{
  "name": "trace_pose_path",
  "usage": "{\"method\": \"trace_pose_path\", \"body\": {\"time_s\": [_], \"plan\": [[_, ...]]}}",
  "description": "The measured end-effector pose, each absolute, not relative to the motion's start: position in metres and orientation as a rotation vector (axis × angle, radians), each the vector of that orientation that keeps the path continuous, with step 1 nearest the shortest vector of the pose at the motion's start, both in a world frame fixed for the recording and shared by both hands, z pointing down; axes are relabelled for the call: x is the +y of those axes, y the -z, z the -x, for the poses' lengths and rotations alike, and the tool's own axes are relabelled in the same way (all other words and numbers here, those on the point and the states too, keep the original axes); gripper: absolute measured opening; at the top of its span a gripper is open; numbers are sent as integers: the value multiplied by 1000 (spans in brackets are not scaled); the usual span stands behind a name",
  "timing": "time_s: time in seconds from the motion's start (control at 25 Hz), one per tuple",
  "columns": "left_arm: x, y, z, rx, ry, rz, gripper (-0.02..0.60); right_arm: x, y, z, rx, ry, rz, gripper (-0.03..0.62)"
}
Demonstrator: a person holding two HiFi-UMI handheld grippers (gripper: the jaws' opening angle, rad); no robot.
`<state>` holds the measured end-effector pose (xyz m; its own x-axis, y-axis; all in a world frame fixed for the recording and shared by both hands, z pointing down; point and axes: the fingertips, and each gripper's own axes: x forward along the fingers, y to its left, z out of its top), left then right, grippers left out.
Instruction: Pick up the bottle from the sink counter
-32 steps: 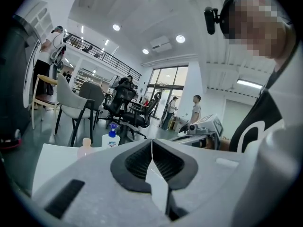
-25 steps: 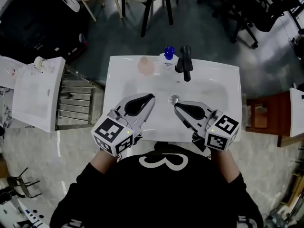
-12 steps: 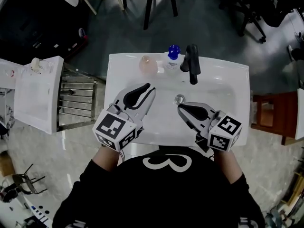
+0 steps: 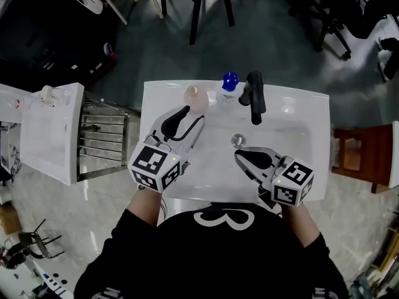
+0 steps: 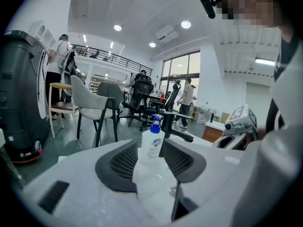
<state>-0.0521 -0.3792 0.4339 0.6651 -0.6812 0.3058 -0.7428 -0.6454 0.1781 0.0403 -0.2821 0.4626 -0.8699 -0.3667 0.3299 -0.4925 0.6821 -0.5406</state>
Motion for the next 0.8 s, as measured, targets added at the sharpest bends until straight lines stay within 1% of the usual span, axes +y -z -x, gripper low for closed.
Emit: {"method": "trace_pose_path", "body": {"time_s": [0.28, 0.52, 0.8], "plan": [[-407, -459, 62, -1232, -361, -2579, 175, -285, -477, -44, -2666, -982, -705, 14], [-429, -473, 70, -1314, -324, -2543, 175, -285, -486, -48, -2635, -1012, -703, 14], [-443, -494, 66, -1307, -353, -2534, 175, -283, -499, -54, -2599, -1044, -710, 15]]}}
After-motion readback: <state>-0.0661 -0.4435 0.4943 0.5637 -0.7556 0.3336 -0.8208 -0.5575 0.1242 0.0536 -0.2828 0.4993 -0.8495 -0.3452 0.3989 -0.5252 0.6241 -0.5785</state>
